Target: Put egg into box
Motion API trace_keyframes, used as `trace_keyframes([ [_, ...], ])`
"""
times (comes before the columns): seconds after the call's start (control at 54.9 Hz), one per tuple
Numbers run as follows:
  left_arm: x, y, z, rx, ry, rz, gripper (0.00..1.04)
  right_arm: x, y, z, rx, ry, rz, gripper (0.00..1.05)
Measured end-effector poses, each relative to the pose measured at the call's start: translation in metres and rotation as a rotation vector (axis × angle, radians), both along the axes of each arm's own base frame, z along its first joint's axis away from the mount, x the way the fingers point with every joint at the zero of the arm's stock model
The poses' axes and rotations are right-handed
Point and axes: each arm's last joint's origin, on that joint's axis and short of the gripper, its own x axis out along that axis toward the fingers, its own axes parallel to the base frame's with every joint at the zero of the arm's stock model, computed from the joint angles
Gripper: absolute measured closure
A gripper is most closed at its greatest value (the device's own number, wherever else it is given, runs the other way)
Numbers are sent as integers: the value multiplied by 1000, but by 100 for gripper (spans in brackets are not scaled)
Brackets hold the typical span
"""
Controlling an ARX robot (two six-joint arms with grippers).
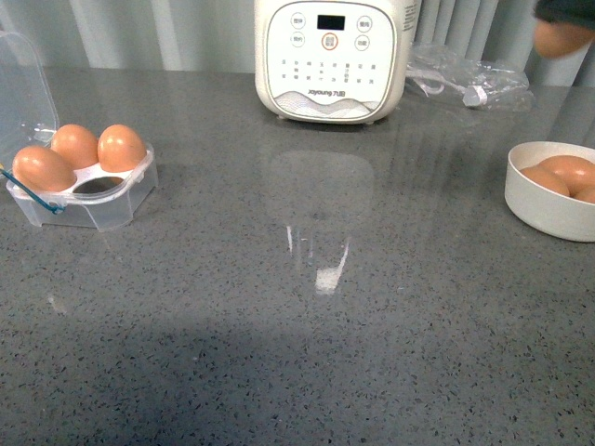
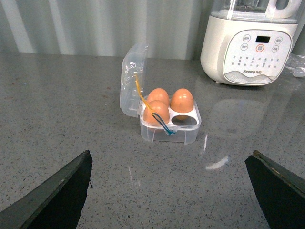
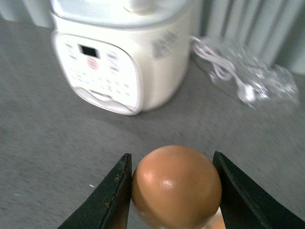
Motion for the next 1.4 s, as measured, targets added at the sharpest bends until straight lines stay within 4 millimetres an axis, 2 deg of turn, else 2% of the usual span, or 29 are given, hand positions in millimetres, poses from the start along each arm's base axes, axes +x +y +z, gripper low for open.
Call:
trace_keyframes([
  [0.073,0,0,0,0,0,0,7,-1,22,9,7,-34,64,61],
  [0.182,0,0,0,0,0,0,7,-2,79,20,41,-68,211,61],
  [0.255,0,0,0,0,0,0,7,-5,108,16,52,-67,306,61],
  [0.437,0,0,0,0,0,0,7,-11,161,-6,66,-17,553,61],
  [0.637,0,0,0,0,0,0,7,-4,187,-27,63,32,638,61],
  [1.037,0,0,0,0,0,0,7,19,229,-51,56,80,674,61],
  [1.401,0,0,0,0,0,0,7,24,253,-60,50,92,702,61],
])
